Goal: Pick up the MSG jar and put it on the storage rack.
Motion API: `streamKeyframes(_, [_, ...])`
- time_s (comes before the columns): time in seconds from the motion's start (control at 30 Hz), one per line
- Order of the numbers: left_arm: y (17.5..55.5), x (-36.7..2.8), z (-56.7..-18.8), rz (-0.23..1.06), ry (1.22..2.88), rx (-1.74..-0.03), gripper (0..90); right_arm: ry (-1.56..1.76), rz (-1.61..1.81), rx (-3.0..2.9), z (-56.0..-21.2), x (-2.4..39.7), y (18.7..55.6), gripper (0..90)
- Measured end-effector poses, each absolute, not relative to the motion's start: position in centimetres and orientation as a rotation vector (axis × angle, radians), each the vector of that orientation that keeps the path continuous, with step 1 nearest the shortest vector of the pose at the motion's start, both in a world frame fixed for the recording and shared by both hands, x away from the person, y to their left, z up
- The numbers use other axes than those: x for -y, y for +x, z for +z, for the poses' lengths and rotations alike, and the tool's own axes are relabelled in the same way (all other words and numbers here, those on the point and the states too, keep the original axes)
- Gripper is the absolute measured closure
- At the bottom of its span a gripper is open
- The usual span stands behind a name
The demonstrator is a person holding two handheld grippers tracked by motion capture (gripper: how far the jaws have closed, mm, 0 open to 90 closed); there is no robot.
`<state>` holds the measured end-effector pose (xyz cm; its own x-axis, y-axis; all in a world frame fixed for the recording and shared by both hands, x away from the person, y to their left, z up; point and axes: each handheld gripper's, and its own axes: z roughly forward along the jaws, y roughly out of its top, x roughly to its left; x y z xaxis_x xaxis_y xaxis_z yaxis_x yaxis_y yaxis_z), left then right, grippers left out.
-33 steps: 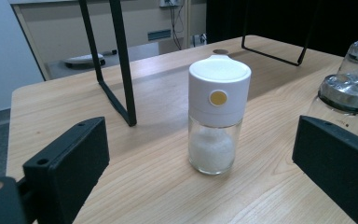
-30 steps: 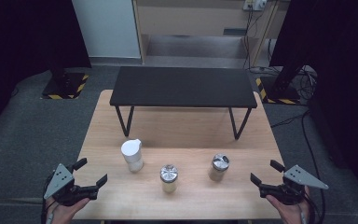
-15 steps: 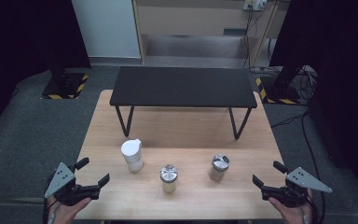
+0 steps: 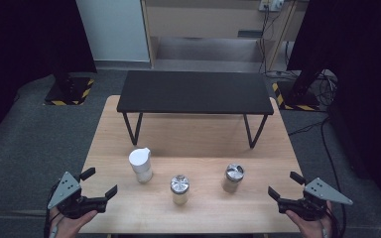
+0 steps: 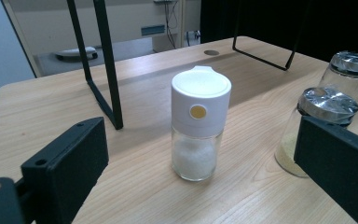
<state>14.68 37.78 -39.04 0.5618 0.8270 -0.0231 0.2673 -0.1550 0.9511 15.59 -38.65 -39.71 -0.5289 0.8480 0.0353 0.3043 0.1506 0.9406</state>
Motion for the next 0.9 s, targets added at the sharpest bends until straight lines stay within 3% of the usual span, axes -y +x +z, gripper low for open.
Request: streamKeyframes(0.9, [16.6,-36.5,-35.7,0.595,1.801,-0.893,2.2,1.096,1.390,-1.921,-39.8,38.8,15.7,5.4])
